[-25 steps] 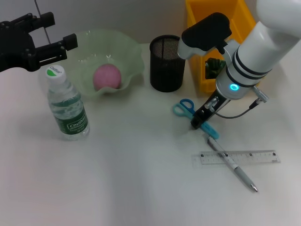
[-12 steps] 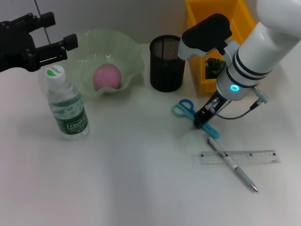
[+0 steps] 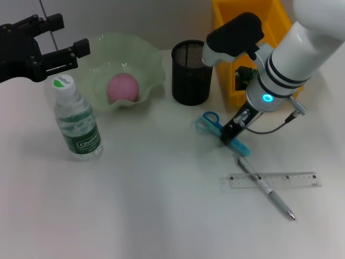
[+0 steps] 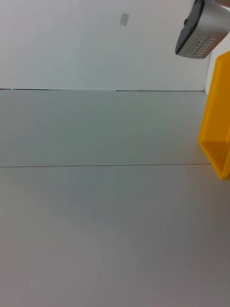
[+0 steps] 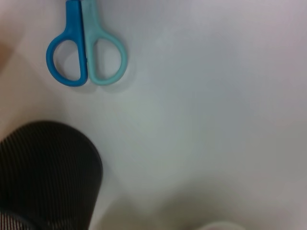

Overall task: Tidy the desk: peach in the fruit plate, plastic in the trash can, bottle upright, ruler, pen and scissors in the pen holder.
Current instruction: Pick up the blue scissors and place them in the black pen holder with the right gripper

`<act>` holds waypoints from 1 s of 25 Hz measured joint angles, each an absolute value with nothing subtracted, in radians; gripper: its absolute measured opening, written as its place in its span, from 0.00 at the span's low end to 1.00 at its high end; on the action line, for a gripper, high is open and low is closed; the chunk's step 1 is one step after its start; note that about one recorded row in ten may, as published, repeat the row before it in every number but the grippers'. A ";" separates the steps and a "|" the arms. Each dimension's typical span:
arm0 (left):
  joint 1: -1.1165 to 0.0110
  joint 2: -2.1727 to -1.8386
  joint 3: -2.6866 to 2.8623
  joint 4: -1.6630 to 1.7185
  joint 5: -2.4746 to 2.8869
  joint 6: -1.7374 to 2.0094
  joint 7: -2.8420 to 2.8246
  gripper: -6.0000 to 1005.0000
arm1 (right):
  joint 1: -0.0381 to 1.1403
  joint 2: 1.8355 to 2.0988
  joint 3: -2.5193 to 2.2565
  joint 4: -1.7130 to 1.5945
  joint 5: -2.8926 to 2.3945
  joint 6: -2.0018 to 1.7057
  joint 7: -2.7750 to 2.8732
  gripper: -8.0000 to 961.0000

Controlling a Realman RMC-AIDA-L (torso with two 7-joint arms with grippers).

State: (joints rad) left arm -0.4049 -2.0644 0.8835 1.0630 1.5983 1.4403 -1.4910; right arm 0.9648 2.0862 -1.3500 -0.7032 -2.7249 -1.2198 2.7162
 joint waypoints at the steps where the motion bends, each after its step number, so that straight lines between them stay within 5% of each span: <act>1: -0.405 -2.064 0.884 1.063 1.598 1.440 -1.491 0.80 | 0.964 2.086 -1.351 -0.715 -2.720 -1.225 2.714 0.23; 18: -0.412 -2.066 0.879 1.058 1.597 1.440 -1.491 0.80 | 0.940 2.087 -1.498 -0.946 -2.631 -1.234 2.697 0.25; 25: -0.402 -2.064 0.873 1.058 1.585 1.432 -1.491 0.80 | 0.844 2.088 -1.518 -1.124 -2.624 -1.214 2.696 0.25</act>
State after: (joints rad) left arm -0.4018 -2.0643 0.8733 1.0584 1.5849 1.4324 -1.4909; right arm 0.8437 2.0877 -1.5183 -1.1245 -2.6243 -1.2136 2.6958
